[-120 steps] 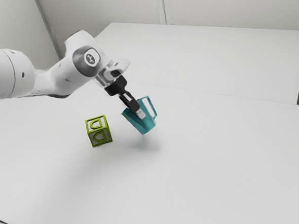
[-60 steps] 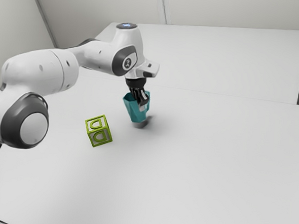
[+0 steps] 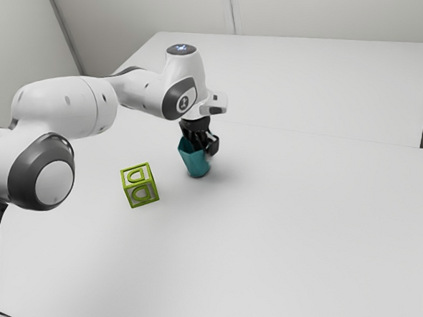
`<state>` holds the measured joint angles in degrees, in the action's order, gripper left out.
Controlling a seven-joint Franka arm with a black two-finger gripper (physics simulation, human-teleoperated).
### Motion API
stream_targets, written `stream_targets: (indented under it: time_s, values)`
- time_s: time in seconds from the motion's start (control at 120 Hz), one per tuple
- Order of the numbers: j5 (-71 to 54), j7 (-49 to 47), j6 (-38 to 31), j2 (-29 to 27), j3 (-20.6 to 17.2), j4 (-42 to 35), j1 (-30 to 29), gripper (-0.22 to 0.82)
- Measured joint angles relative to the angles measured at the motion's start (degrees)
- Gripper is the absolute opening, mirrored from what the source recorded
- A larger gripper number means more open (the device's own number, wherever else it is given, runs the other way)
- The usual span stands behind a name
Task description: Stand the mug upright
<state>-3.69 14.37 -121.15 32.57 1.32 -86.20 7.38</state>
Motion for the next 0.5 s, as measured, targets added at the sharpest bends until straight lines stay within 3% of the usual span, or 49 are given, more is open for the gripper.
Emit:
stream_targets:
  time_s: [0.192,0.333,0.5]
  values:
    - [0.1,-2.7,0.2,-1.5,0.2,0.4,0.0,0.45]
    - [1.0,-4.3,7.5,-10.3,0.2,1.9,0.0,0.53]
    - [1.8,-6.6,19.6,-20.3,-3.3,8.3,-0.1,0.57]
